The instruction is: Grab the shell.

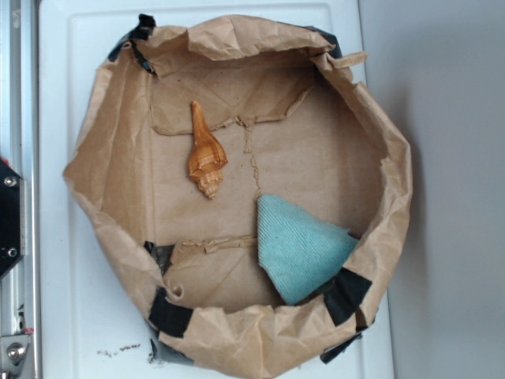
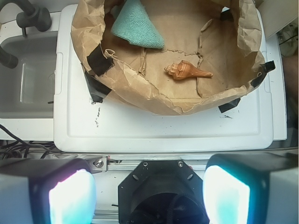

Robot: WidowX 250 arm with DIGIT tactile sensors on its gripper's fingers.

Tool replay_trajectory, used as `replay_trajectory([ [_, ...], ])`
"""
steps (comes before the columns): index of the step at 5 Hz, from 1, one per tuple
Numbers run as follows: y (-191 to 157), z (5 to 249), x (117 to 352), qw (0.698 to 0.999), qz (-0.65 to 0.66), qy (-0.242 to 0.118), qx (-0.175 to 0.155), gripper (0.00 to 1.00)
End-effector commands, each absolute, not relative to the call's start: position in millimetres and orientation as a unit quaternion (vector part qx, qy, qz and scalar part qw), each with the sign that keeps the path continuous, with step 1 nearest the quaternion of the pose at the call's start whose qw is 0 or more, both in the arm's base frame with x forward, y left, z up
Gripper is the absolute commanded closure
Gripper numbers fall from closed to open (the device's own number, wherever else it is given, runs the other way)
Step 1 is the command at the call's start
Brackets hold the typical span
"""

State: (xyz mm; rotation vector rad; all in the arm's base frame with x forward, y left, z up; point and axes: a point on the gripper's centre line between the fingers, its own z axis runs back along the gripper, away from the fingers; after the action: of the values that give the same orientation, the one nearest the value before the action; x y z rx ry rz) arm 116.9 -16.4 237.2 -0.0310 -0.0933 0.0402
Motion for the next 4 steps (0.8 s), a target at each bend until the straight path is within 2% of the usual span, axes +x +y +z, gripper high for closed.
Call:
replay_trajectory([
  [1, -16.4, 237.2, 116.9, 0.999, 0.020, -0.047, -0.015, 0.00],
  [2, -23.0, 226.2, 142.5, 0.997, 0.060, -0.042, -0.014, 0.00],
  [3, -24.8, 205.0, 185.3, 0.987, 0.156, -0.043, -0.003, 0.00],
  [4, -24.8, 205.0, 185.3, 0.987, 0.156, -0.043, -0.003, 0.00],
])
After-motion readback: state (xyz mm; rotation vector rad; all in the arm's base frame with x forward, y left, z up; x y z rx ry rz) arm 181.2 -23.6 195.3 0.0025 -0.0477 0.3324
